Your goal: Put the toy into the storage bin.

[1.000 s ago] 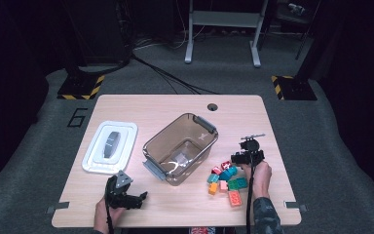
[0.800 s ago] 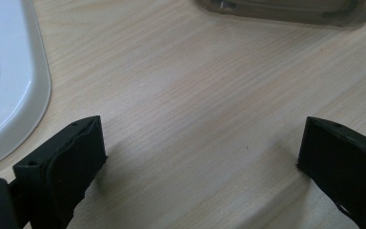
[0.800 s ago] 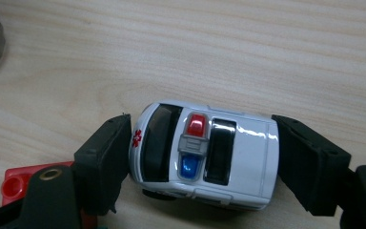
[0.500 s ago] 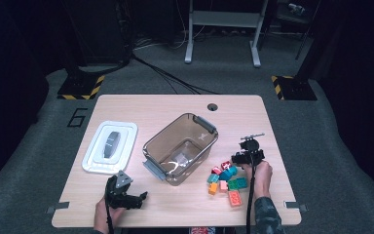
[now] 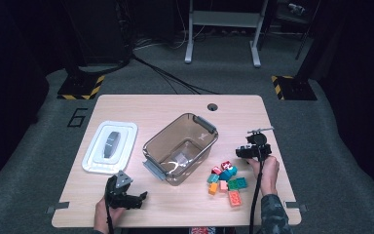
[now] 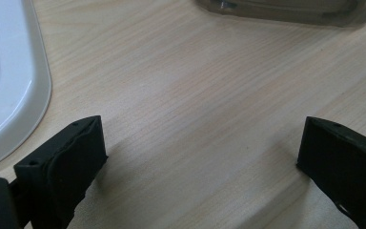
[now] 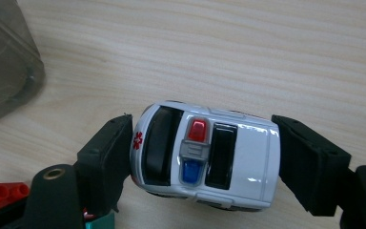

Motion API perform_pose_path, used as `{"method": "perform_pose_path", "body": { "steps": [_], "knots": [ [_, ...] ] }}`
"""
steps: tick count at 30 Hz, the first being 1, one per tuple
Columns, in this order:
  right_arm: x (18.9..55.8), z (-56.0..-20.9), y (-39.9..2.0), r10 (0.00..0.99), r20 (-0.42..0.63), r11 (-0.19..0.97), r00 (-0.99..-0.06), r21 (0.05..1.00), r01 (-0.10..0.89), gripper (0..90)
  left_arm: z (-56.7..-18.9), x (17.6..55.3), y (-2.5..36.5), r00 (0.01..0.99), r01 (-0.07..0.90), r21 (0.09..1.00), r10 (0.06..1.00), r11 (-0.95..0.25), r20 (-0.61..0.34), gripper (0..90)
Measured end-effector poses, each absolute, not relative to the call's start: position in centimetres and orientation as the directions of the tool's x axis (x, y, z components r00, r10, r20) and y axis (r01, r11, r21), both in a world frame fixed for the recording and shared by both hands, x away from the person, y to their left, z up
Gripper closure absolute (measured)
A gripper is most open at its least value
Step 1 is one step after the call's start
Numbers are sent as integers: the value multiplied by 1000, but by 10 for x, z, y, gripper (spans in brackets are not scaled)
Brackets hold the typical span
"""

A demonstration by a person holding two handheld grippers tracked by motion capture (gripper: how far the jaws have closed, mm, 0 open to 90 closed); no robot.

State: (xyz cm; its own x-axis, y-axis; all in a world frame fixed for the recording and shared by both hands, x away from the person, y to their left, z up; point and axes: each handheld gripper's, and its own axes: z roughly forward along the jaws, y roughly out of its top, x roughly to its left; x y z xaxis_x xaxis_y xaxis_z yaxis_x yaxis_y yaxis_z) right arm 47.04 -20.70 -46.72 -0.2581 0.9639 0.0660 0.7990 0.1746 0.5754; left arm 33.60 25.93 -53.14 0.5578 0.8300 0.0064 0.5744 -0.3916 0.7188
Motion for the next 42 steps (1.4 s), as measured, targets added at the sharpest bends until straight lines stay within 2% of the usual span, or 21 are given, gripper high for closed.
{"method": "perform_pose_path", "body": {
  "steps": [15, 21, 42],
  "knots": [
    [472, -440, -193, 947, 98, 187, -305, 605, 774, 245, -532, 336, 259, 558, 575, 721, 830, -387, 2, 25],
    [474, -428, -187, 935, 71, 229, -348, 629, 743, 245, -532, 336, 259, 557, 574, 721, 830, -387, 2, 25],
    [479, -392, -173, 918, 34, 270, -396, 679, 683, 245, -531, 336, 259, 559, 572, 721, 829, -392, 7, 28]
  ]
}}
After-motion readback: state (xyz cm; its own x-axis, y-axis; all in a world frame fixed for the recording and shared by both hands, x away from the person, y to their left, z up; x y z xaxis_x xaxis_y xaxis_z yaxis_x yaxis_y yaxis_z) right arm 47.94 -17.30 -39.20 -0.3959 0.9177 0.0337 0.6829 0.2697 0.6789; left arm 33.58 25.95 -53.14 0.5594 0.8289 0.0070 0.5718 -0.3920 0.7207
